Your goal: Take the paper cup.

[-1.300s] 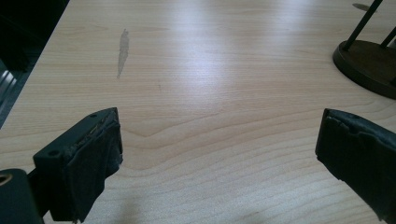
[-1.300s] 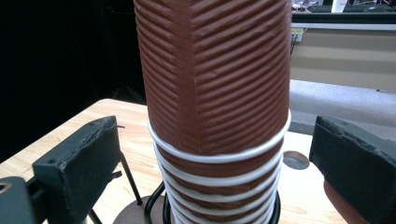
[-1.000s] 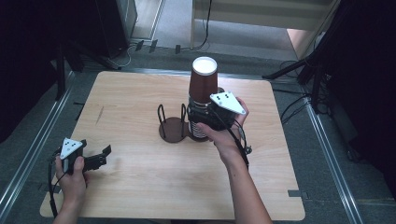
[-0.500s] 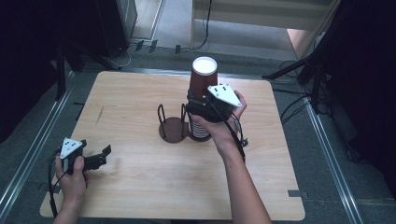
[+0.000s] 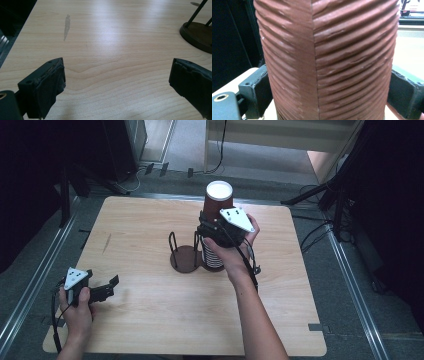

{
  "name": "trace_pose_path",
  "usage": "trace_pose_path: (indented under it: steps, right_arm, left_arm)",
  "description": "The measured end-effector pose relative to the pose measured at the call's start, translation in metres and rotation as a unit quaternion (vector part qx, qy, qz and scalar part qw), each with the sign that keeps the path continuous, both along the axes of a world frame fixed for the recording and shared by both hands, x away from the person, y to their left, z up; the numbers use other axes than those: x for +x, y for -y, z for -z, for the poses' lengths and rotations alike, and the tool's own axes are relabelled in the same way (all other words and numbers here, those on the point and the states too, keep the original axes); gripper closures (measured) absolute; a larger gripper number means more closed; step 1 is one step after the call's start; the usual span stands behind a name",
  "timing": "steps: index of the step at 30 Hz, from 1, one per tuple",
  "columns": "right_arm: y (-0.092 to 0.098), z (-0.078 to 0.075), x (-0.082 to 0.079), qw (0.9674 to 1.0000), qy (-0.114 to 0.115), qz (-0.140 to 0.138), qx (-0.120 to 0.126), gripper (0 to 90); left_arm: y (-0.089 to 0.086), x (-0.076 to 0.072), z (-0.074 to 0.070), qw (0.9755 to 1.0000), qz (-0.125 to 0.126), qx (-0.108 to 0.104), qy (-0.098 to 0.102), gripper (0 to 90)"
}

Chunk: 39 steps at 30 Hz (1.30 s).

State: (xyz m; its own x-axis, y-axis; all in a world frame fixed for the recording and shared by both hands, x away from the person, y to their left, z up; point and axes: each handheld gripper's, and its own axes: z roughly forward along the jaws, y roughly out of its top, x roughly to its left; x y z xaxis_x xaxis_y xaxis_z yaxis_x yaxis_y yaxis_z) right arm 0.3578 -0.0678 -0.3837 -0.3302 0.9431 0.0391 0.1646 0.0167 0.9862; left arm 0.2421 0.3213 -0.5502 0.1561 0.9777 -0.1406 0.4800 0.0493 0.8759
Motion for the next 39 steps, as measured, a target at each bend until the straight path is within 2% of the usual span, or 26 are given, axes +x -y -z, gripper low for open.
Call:
trace_pose_path:
  steps: [16,18,27,34,39]
  right_arm:
    - [-0.002,-0.002,0.004,0.9999,0.010,0.002,-0.003,9.8]
    - [-0.002,-0.006,0.004,0.9998,0.018,0.000,0.008,10.5]
    - [-0.001,-0.016,0.004,0.9994,0.032,-0.001,0.012,11.1]
    - [-0.002,-0.030,0.003,0.9988,0.045,-0.010,0.019,11.6]
    - [-0.002,-0.037,0.003,0.9986,0.048,-0.007,0.023,11.8]
  left_arm:
    - [0.000,0.000,0.000,1.0000,-0.001,0.001,0.000,1.1]
    - [0.000,0.000,0.000,1.0000,-0.001,0.001,0.000,1.1]
    - [0.000,0.000,0.000,1.0000,-0.001,-0.001,0.001,1.1]
    - [0.000,0.000,0.000,1.0000,-0.002,-0.001,0.003,1.1]
    - [0.000,0.000,0.000,1.0000,-0.003,-0.001,0.005,1.1]
